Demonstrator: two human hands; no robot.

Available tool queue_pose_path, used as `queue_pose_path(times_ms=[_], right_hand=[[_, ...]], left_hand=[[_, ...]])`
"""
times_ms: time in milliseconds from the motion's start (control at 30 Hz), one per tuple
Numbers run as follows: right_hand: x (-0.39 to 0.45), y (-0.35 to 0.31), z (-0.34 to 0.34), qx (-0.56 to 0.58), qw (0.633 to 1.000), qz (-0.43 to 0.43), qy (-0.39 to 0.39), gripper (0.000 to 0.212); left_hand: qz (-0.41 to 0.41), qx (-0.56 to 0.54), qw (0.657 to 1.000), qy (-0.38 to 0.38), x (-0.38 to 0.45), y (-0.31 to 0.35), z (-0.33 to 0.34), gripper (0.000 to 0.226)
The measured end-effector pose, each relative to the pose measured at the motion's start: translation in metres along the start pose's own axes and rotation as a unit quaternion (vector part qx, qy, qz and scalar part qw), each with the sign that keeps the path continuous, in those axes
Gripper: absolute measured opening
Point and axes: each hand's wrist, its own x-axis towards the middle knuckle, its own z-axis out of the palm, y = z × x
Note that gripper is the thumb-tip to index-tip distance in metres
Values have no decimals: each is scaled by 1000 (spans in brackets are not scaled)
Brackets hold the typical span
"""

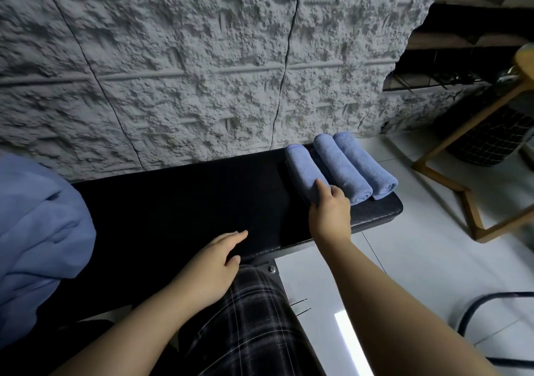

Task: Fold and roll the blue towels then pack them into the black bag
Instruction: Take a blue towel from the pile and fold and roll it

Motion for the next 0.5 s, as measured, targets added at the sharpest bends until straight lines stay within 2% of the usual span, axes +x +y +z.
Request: queue_pose_path(times_ms=[200,500], right_hand=[[12,2,-7,-45,999,6,-25,55],[18,0,-6,-92,995,32,-21,56]], left_hand=[[1,10,1000,7,-2,-3,0,49],[6,16,1000,7,-3,-8,1,49]])
